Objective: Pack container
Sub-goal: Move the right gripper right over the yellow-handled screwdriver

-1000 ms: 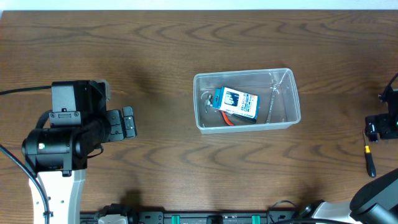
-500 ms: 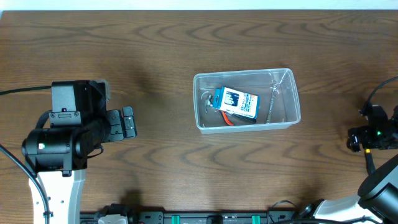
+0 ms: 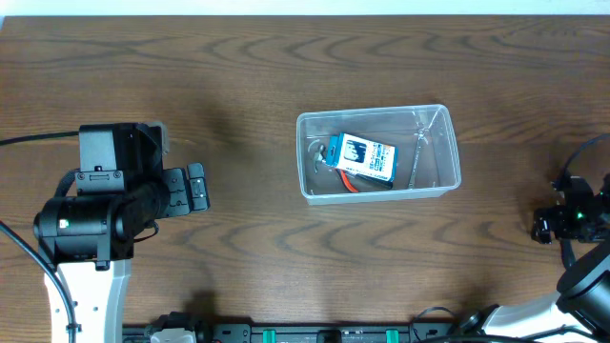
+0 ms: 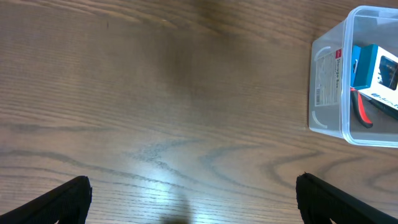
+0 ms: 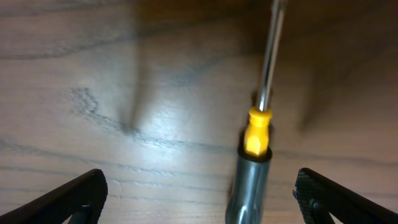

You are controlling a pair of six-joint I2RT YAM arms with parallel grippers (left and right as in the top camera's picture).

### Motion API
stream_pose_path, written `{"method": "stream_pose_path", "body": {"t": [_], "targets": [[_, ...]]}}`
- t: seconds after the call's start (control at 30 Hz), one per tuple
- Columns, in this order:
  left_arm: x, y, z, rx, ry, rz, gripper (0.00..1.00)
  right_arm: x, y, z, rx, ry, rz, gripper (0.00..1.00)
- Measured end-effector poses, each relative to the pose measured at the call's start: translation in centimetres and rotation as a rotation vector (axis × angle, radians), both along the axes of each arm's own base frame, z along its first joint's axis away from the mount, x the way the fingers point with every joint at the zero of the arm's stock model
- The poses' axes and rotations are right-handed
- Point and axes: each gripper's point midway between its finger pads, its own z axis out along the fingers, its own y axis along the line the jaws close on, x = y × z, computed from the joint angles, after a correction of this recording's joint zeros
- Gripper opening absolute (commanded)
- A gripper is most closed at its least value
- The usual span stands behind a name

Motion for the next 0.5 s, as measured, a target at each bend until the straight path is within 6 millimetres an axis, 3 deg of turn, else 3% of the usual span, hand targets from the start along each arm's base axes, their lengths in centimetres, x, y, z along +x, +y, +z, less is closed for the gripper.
{"method": "stream_pose_path", "body": {"t": [0.27,0.5], "targets": [[0.0,0.0,0.0,0.000,0.000,0.000,0.98,-1.1,-1.1,0.0,-0.001,-0.002,-0.036,0.99],[0.0,0.0,0.0,0.000,0.000,0.000,0.98,-0.7,-1.2,0.0,-0.003,-0.022,-0.011,0.99]]}}
